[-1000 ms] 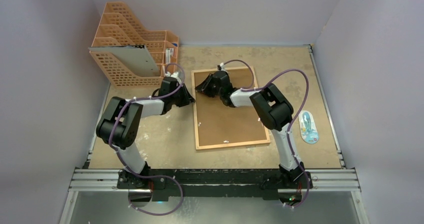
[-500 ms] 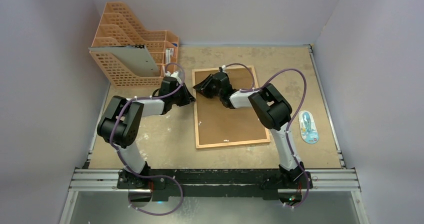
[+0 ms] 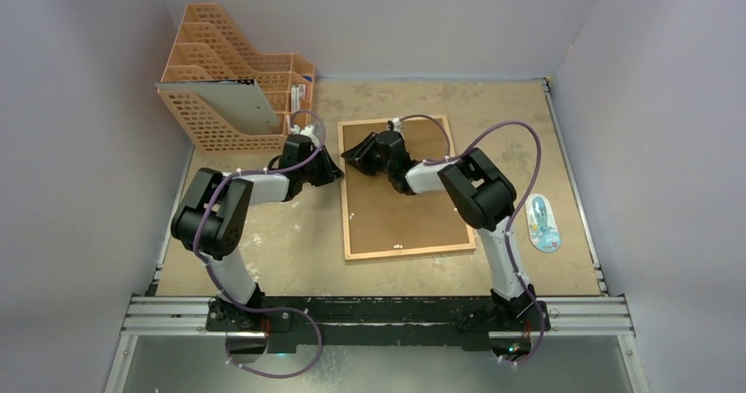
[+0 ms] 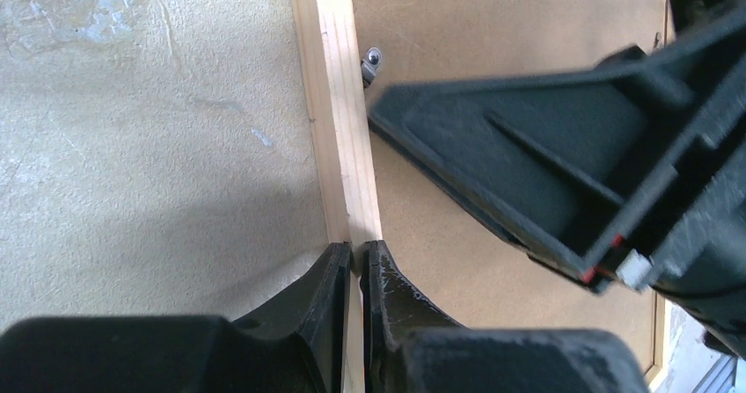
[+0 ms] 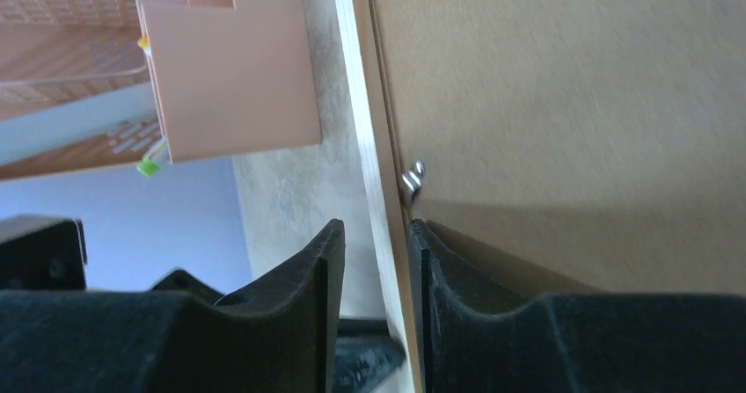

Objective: Put the photo into the frame
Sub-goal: Install the photo frame at the center of the board.

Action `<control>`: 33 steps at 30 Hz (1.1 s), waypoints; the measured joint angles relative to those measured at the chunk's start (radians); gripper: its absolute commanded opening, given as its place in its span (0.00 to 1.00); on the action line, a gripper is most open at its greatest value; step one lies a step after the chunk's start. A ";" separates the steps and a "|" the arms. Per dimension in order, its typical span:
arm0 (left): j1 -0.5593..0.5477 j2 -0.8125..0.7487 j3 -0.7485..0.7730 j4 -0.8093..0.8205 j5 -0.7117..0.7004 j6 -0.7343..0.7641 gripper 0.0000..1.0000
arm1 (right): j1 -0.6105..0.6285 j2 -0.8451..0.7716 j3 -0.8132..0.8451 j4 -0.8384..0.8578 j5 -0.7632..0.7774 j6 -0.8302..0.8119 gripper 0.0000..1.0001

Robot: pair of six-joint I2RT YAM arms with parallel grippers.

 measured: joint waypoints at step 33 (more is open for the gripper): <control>-0.043 -0.093 -0.174 0.142 -0.001 -0.008 0.00 | -0.185 -0.964 -0.600 -0.459 0.203 -0.457 0.60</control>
